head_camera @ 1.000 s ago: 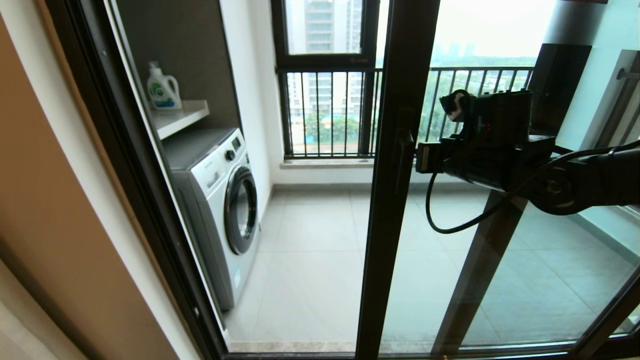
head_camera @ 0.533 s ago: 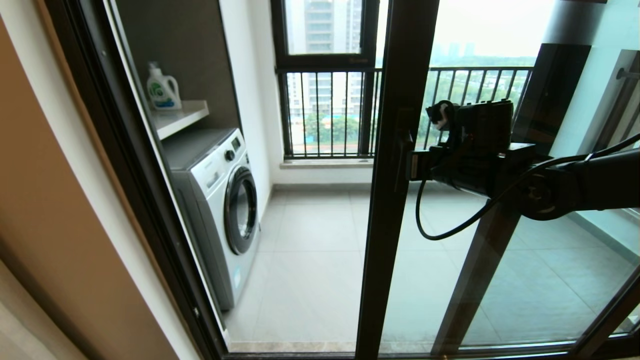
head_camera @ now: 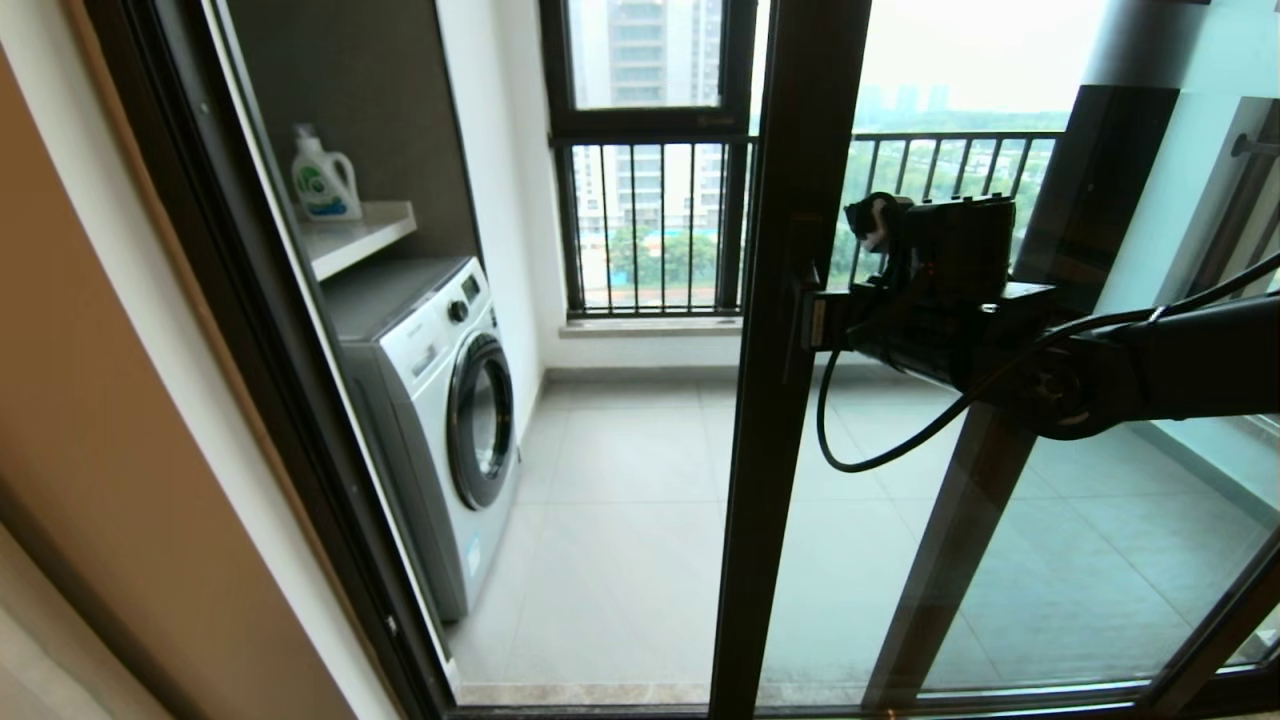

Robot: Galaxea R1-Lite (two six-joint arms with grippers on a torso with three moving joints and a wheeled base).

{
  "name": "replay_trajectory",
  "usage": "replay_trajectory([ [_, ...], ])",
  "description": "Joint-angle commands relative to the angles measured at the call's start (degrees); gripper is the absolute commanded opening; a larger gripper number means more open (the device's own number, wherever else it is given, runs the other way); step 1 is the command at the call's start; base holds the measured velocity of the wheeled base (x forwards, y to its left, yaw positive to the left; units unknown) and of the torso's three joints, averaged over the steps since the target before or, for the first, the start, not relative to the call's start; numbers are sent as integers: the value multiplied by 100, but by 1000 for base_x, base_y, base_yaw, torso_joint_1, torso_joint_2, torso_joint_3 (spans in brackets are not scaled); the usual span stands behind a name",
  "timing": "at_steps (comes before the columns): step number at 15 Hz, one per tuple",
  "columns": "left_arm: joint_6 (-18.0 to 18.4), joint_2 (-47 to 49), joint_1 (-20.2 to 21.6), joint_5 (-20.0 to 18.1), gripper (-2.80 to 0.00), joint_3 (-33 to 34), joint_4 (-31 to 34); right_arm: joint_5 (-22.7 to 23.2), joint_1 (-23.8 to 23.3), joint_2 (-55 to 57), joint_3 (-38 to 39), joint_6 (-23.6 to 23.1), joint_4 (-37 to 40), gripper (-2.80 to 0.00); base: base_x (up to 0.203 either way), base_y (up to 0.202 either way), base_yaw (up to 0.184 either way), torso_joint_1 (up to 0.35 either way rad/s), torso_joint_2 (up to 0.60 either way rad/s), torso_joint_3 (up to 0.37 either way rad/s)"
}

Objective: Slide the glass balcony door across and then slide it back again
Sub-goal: Close the slid door

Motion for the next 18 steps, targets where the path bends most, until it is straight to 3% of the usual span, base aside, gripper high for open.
replay_trajectory([
  [1, 1, 9, 1, 0, -280, 0, 0, 36, 56, 41, -11, 0, -15, -280, 0, 0, 0, 0, 0, 0],
  [18, 1, 9, 1, 0, -280, 0, 0, -50, 959, 251, -426, -8, 11, -280, 0, 0, 0, 0, 0, 0],
])
